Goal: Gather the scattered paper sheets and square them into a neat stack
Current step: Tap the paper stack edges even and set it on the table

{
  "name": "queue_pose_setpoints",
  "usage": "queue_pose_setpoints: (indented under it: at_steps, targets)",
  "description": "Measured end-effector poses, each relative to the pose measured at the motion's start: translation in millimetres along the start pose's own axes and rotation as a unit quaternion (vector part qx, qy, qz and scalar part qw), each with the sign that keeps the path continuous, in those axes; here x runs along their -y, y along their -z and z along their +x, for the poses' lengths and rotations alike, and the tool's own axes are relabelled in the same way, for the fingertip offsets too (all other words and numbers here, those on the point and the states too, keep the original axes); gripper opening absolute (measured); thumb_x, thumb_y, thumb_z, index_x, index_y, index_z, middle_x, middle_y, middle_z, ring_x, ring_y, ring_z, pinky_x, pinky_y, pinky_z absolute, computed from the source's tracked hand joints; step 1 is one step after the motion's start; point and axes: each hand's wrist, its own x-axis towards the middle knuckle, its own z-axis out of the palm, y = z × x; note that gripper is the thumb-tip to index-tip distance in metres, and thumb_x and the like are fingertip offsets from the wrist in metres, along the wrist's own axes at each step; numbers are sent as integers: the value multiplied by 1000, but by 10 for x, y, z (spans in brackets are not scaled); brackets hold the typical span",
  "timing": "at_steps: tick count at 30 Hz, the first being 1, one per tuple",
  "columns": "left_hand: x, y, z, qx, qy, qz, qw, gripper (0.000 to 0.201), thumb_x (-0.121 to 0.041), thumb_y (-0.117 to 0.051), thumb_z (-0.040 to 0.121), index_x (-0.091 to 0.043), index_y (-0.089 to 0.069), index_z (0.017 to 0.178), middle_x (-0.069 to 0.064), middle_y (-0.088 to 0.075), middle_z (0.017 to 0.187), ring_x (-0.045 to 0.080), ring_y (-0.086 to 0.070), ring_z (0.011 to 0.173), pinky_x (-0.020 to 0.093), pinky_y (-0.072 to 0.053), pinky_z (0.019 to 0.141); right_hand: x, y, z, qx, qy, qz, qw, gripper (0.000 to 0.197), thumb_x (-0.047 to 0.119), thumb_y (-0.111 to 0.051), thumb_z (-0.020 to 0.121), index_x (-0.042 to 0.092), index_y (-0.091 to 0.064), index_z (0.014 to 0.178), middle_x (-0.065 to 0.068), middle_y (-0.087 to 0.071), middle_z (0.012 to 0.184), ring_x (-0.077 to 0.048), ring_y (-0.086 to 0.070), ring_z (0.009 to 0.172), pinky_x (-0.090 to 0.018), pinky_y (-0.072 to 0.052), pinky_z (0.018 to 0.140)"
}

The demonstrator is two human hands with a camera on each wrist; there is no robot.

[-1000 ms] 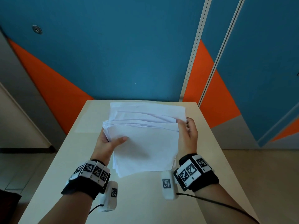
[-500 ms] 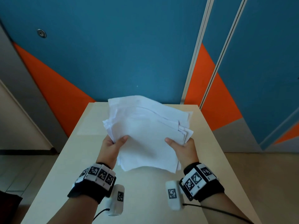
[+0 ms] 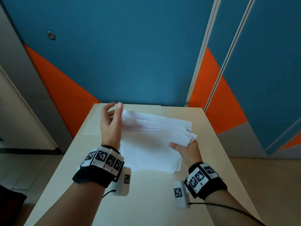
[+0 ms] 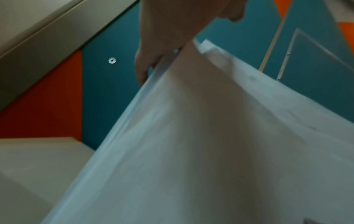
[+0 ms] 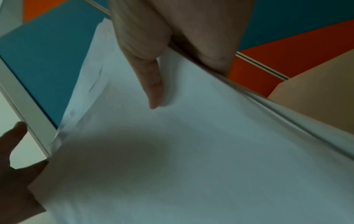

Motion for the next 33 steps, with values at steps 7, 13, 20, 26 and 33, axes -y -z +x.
queue_pose_setpoints:
  at_steps: [7, 13, 20, 26, 33]
  targets:
    - [184, 55, 130, -57, 57, 55, 995, 21, -7, -56, 85, -27, -52, 78, 3, -57, 80, 15, -52, 58, 18, -46, 53, -9, 16, -9, 8, -5, 5, 1000, 30, -6, -74, 70, 18, -63, 87, 5, -68, 80, -4, -65, 68, -15, -51, 57]
    - [169, 74, 63, -20, 83, 3, 996, 20, -41, -51, 89, -22, -51, 95, -2, -59, 86, 12, -53, 83, 24, -41, 77, -27, 23, 10, 12, -16, 14, 1000, 26, -6, -73, 71, 16, -65, 82, 2, -69, 78, -3, -67, 61, -17, -53, 56]
    - [317, 90, 42, 5, 93, 47, 995, 37, -24, -68, 76, -29, -48, 107, 1, -52, 93, 22, -52, 93, 27, -41, 79, -15, 11, 20, 13, -10, 20, 1000, 30, -6, -73, 70, 20, -64, 82, 4, -69, 78, -9, -67, 67, -20, -53, 60]
    - [419, 264, 17, 132, 147, 3, 980, 52, -57, -61, 59, -51, -45, 108, 13, -47, 135, 31, -46, 126, 46, -30, 111, -40, -8, 36, 7, -22, 27, 999, 26, -5, -74, 70, 18, -66, 80, 2, -70, 77, -10, -68, 66, -23, -54, 60]
    - [579, 418, -130, 172, 136, 94, 971, 55, -22, -80, 59, -2, -63, 108, 5, -74, 91, 32, -67, 101, 23, -56, 72, -7, -25, 8, 7, -11, 39, 999, 20, -5, -70, 76, 15, -68, 78, 9, -71, 67, -5, -68, 59, -14, -52, 50]
